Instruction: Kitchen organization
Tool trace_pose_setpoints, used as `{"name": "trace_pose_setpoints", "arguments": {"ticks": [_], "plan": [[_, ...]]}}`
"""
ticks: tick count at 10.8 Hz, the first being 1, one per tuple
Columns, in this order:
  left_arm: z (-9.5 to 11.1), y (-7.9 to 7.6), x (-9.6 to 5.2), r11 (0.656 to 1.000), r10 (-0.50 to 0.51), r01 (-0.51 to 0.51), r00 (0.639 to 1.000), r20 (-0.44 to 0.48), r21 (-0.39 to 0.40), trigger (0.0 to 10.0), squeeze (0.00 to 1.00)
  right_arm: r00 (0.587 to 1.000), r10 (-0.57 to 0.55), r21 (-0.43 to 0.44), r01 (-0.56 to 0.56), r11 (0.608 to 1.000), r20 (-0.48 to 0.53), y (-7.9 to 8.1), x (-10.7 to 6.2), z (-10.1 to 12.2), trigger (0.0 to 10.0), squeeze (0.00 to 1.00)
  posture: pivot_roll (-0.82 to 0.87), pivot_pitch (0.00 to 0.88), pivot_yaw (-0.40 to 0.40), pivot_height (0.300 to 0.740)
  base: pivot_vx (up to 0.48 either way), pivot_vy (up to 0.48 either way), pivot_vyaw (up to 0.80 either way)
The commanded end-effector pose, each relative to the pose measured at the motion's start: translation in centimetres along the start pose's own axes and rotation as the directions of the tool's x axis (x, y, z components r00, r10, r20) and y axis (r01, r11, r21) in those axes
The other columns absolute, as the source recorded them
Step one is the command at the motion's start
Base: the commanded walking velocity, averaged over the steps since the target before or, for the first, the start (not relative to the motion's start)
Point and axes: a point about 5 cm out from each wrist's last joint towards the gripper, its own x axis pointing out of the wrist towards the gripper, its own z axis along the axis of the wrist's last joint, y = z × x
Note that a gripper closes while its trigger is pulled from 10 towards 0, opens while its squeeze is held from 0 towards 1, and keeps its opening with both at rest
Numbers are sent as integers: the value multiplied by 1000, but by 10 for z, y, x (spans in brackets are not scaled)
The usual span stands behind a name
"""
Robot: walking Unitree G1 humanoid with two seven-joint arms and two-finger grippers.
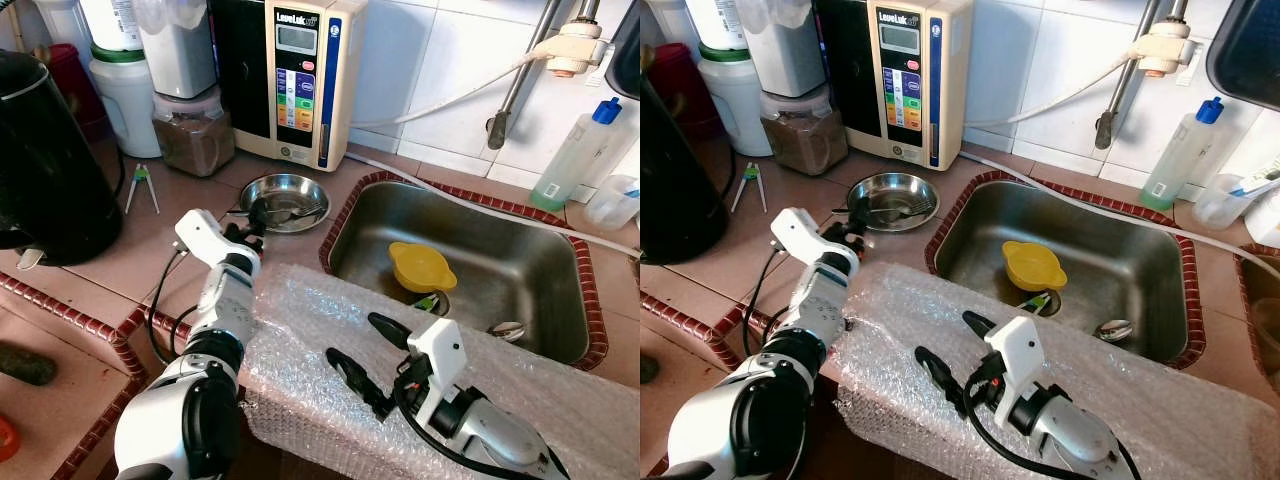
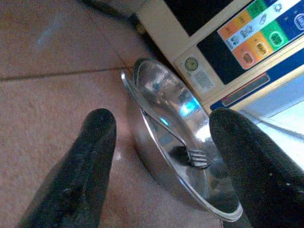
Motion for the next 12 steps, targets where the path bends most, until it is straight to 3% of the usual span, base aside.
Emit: {"name": "trace_pose_setpoints", "arguments": {"ticks": [1, 3, 4, 12], "plan": [[-5, -4, 1, 1000, 16, -16, 999, -29, -22, 10000, 1000, 1000, -12, -15, 12, 1000, -2, -1, -2, 2, 10000, 592, -79, 0, 1, 740, 0, 0, 0], [-9, -6, 1, 998, 20, -23, 999, -45, -61, 10000, 1000, 1000, -16, -17, 16, 1000, -2, -1, -3, 2, 10000, 592, -87, 0, 1, 740, 0, 0, 0], [-10, -7, 1, 995, 23, -27, 999, -44, -95, 0, 0, 1000, -17, -18, 17, 1000, -1, -1, -3, 2, 10000, 592, -91, 0, 3, 740, 0, 0, 0], [8, -5, 7, 988, 65, -64, 998, -1, -140, 0, 0, 998, -68, -51, 69, 996, 18, -4, -5, 8, 10000, 592, -131, 0, -3, 740, 0, 0, 0]]}}
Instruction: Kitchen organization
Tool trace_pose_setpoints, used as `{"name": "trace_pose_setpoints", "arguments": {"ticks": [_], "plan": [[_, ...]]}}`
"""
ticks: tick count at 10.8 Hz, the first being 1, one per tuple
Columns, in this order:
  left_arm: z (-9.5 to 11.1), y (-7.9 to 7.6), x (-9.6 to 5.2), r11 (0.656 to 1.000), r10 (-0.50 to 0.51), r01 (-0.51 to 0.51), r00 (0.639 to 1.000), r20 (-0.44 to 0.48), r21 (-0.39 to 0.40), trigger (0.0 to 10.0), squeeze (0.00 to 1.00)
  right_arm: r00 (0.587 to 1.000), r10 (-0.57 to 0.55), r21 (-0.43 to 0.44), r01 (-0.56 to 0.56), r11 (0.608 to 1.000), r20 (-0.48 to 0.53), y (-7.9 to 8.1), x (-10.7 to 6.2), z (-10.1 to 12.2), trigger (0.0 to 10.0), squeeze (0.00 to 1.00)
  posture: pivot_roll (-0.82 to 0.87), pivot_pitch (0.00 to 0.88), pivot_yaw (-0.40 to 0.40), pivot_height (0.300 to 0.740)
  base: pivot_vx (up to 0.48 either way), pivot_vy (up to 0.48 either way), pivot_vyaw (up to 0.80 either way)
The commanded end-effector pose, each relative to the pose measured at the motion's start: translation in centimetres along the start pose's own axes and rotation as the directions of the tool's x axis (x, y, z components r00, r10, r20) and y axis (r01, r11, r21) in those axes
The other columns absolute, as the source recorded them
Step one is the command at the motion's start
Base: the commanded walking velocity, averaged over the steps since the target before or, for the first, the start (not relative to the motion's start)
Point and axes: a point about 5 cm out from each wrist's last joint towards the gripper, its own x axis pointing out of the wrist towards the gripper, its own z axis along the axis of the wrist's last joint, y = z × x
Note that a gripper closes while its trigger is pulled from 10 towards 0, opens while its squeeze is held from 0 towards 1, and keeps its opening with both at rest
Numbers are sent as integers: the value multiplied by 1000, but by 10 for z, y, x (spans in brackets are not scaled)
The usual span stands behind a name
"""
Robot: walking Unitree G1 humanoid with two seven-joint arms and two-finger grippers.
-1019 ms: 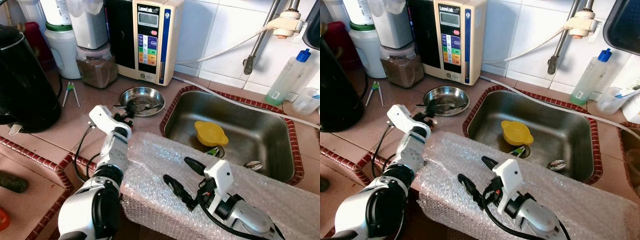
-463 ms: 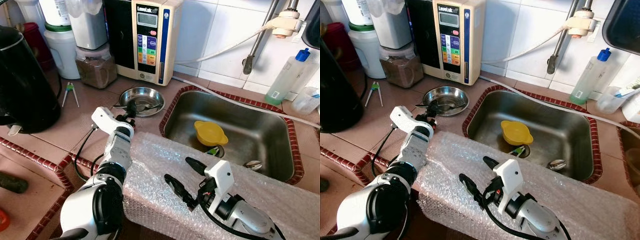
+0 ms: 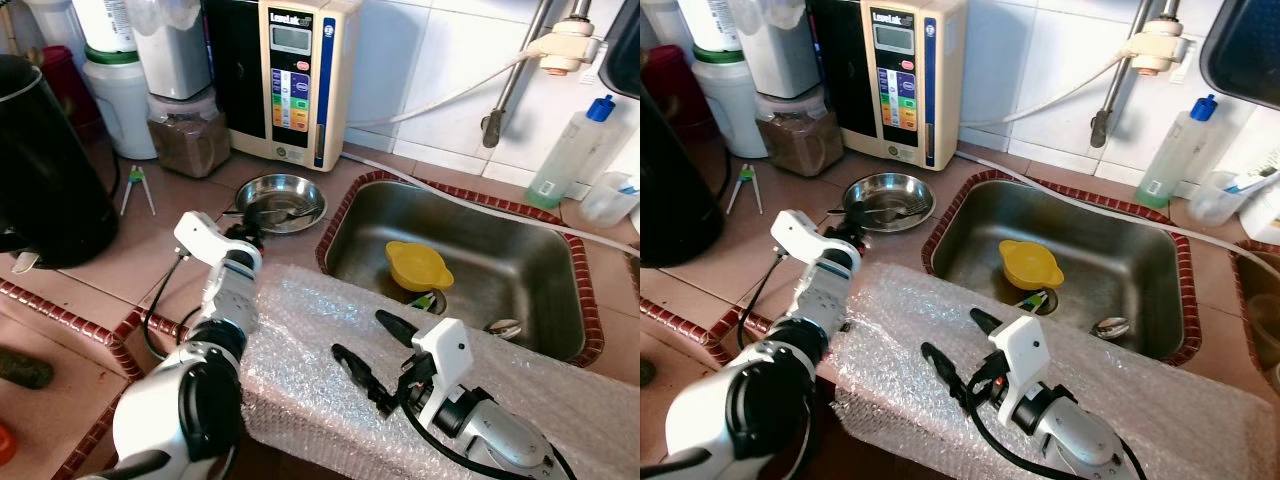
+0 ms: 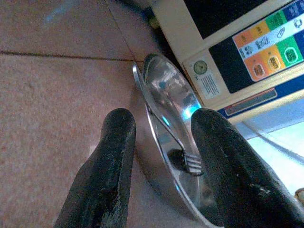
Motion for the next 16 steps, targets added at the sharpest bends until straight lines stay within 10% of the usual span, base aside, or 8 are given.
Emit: {"name": "trace_pose_setpoints", "arguments": {"ticks": [1, 16], "plan": [[4, -3, 2, 1000, 18, -18, 1000, 11, -5, 0, 0, 1000, -16, -19, 16, 1000, 24, -2, -3, 7, 10000, 588, -138, 0, -4, 740, 0, 0, 0], [55, 41, -1, 987, 143, -151, 978, 151, 49, 0, 0, 1000, 26, 5, -26, 1000, 12, 5, 3, 2, 10000, 588, -75, 0, 8, 740, 0, 0, 0]]}}
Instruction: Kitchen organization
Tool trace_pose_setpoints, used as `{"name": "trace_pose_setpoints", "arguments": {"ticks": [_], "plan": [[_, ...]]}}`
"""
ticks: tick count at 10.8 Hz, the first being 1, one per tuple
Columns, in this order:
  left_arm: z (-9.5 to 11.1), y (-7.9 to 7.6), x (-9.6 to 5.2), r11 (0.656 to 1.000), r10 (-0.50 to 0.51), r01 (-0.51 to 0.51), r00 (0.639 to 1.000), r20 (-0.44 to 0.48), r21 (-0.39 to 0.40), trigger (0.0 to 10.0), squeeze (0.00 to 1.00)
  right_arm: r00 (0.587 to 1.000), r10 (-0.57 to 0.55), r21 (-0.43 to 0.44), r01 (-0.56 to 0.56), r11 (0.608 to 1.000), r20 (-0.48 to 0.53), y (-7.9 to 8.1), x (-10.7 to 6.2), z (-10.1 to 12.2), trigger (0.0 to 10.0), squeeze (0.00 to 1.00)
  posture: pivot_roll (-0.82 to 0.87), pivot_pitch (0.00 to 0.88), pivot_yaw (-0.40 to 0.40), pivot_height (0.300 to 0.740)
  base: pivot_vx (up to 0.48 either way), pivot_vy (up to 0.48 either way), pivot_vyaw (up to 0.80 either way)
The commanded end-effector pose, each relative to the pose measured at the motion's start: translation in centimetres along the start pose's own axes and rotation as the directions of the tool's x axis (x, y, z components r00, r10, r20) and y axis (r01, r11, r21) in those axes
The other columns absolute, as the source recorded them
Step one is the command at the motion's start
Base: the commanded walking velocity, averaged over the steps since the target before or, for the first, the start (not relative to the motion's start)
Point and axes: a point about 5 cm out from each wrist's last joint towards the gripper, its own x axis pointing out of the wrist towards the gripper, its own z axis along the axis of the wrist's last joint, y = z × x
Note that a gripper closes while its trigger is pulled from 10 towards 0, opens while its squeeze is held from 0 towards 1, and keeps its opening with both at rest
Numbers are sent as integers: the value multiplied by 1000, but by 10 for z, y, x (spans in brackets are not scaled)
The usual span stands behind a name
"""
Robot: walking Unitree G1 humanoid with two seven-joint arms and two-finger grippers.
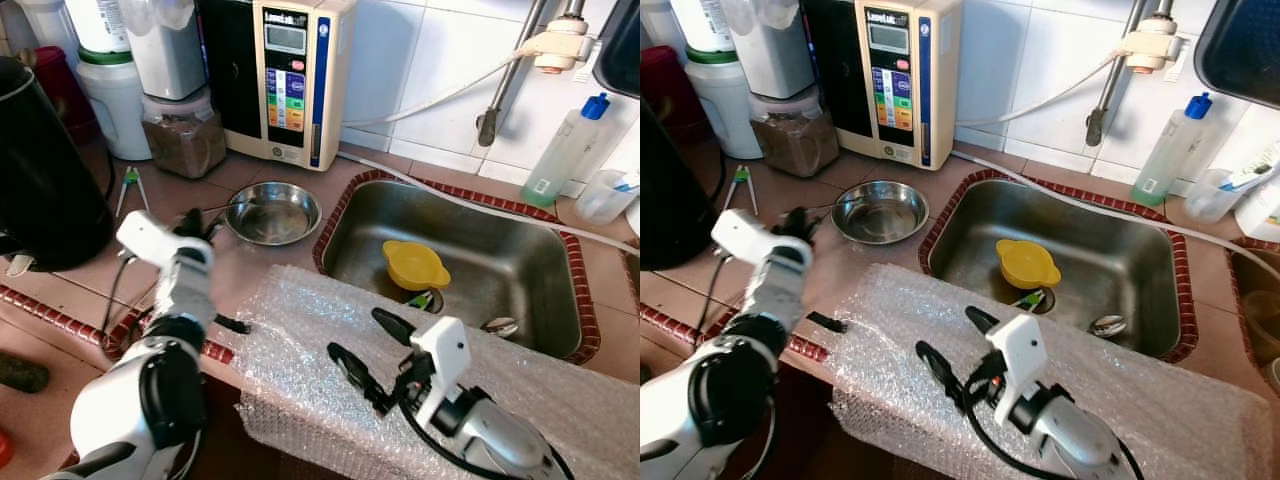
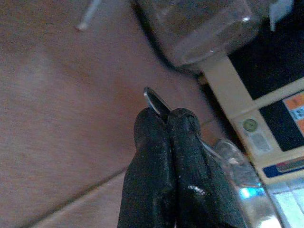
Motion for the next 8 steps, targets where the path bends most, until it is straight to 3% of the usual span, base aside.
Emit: {"name": "trace_pose_setpoints", "arguments": {"ticks": [1, 3, 5, 7, 8], "plan": [[7, 4, 1, 1000, 0, 0, 1000, 28, -4, 0, 0, 1000, 3, -10, -4, 1000, -8, -1, 1, -1, 10000, 588, -66, 0, 7, 740, 0, 0, 0], [13, -1, 2, 995, -69, 72, 996, 53, -70, 0, 0, 1000, 2, -14, -2, 1000, -7, -3, 3, -3, 10000, 588, -42, 0, -2, 740, 0, 0, 0], [5, -21, 1, 970, -203, 206, 978, 35, -132, 0, 0, 1000, -1, -28, 0, 1000, -5, -7, 9, -3, 10000, 569, -24, 0, -13, 740, 0, 0, 0], [-4, -38, -1, 936, -294, 289, 956, 6, -202, 0, 0, 1000, 0, -37, 0, 999, -2, -10, 10, -1, 10000, 569, -21, 0, -18, 740, 0, 0, 0], [-12, -50, -4, 902, -375, 360, 927, -18, -238, 0, 0, 1000, -17, -50, 18, 999, 7, -13, 11, 0, 10000, 569, -24, 0, -15, 740, 0, 0, 0]]}}
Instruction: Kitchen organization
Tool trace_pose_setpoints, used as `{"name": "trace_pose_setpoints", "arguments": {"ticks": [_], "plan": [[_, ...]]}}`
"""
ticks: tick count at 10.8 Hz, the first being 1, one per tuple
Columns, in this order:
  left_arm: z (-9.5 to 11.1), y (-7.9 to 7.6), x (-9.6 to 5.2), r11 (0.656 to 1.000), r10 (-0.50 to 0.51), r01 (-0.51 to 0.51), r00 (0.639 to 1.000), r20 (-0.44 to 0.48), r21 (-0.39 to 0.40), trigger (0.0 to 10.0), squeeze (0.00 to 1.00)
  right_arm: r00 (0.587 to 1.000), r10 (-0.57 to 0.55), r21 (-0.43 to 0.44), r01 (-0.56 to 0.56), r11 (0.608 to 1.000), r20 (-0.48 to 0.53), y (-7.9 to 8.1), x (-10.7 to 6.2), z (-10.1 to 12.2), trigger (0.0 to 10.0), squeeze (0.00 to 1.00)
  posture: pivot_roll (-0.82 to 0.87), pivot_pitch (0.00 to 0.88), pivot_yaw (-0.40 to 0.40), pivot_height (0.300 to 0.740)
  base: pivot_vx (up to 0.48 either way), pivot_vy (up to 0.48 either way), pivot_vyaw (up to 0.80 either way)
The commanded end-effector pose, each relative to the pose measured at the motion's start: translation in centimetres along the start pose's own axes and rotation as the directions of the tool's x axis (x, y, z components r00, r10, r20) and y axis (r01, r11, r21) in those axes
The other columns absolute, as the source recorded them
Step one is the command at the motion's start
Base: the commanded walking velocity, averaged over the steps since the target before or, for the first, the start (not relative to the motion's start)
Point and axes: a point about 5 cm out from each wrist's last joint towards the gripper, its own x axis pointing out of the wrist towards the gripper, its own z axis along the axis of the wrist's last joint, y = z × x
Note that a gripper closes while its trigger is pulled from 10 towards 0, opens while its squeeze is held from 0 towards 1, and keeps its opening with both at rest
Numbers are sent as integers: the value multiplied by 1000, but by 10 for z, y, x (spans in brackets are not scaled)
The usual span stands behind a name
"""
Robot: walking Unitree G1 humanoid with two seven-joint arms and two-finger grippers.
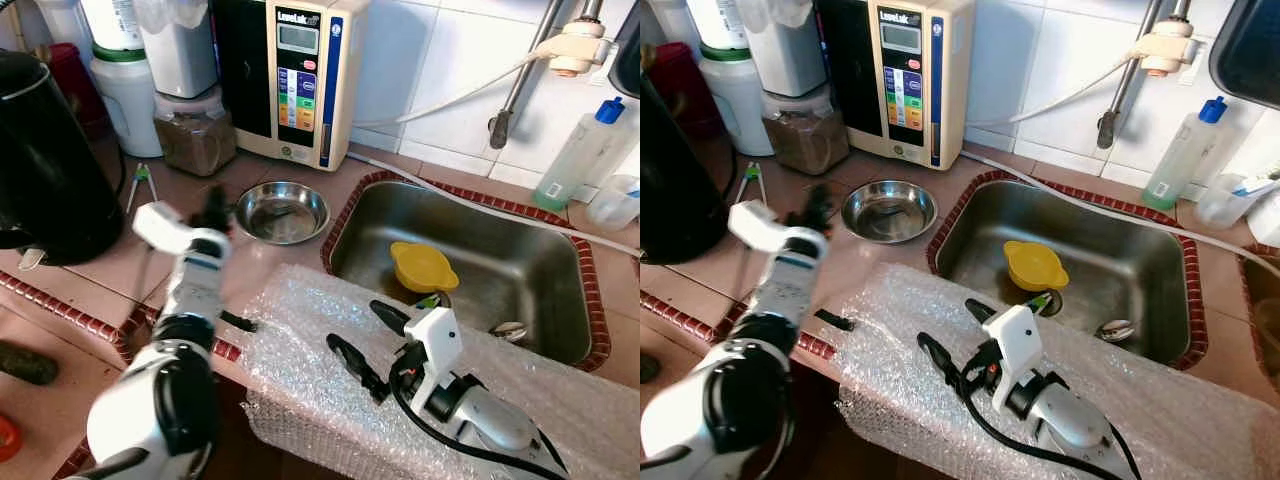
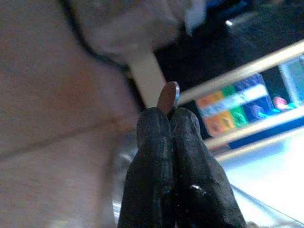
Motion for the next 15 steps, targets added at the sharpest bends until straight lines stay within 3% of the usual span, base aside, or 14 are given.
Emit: {"name": "trace_pose_setpoints", "arguments": {"ticks": [1, 5, 7, 8, 10, 11, 13, 15], "plan": [[-2, -13, 4, 997, -78, 78, 997, -23, -10, 0, 0, 1000, -23, -21, 23, 1000, 8, -5, 0, 2, 10000, 565, -26, 0, -13, 740, 0, 0, 0], [-7, -42, 7, 966, -259, 257, 965, -52, -42, 0, 0, 999, -43, -40, 44, 998, 19, -10, 2, 3, 10000, 561, -19, 0, -15, 740, 0, 0, 0], [3, -61, 7, 922, -379, 382, 924, -48, 67, 0, 0, 996, -86, -105, 89, 991, 35, -19, 4, 7, 10000, 561, -11, 0, -25, 740, 0, 0, 0], [8, -76, 5, 874, -461, 466, 885, -68, 138, 0, 0, 985, -164, -188, 171, 967, 54, -33, 6, 14, 10000, 557, -5, 0, -31, 740, 0, 0, 0], [2, -80, -2, 830, -513, 530, 847, -138, 175, 0, 0, 969, -237, -240, 249, 938, 75, -48, 5, 20, 10000, 549, 1, 0, -34, 740, 0, 0, 0], [-3, -77, -13, 790, -537, 573, 818, -207, 216, 0, 0, 954, -287, -316, 298, 901, 84, -63, 3, 25, 10000, 271, 3, 0, -32, 740, 0, 0, 0], [-12, -83, -24, 738, -577, 641, 762, -295, 212, 0, 0, 961, -257, -354, 275, 894, 99, -72, 7, 33, 10000, 0, 7, 0, -32, 740, 0, 0, 0], [-18, -91, -29, 720, -599, 669, 734, -321, 186, 0, 0, 981, -173, -385, 194, 902, 90, -71, 20, 40, 10000, 0, 7, 0, -30, 740, 0, 0, 0]]}}
